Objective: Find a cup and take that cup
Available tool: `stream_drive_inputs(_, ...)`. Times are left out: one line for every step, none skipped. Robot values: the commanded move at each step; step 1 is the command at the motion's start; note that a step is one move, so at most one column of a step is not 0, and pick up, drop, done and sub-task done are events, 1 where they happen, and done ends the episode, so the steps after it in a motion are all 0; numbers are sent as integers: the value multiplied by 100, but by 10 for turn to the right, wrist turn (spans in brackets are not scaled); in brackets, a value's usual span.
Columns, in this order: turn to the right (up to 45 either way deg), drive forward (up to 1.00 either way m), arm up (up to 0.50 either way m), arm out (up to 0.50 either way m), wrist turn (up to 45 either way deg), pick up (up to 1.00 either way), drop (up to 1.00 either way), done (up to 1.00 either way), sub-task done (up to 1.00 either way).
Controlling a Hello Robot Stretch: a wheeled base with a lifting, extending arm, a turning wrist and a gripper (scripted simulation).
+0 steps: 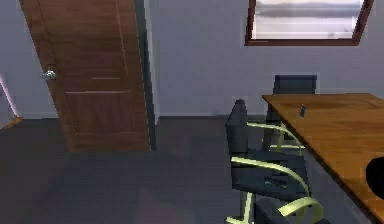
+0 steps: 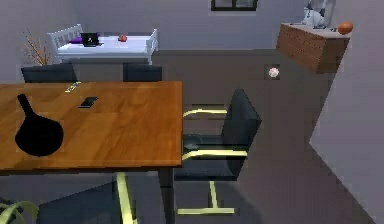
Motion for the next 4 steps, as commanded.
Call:
stream_drive_inputs(180,0,0,0,0,0,0,0,0)
stream_drive_inputs(-360,0,0,0,0,0,0,0,0)
stream_drive_inputs(0,45,0,0,0,0,0,0,0)
stream_drive_inputs(-450,0,0,0,0,0,0,0,0)
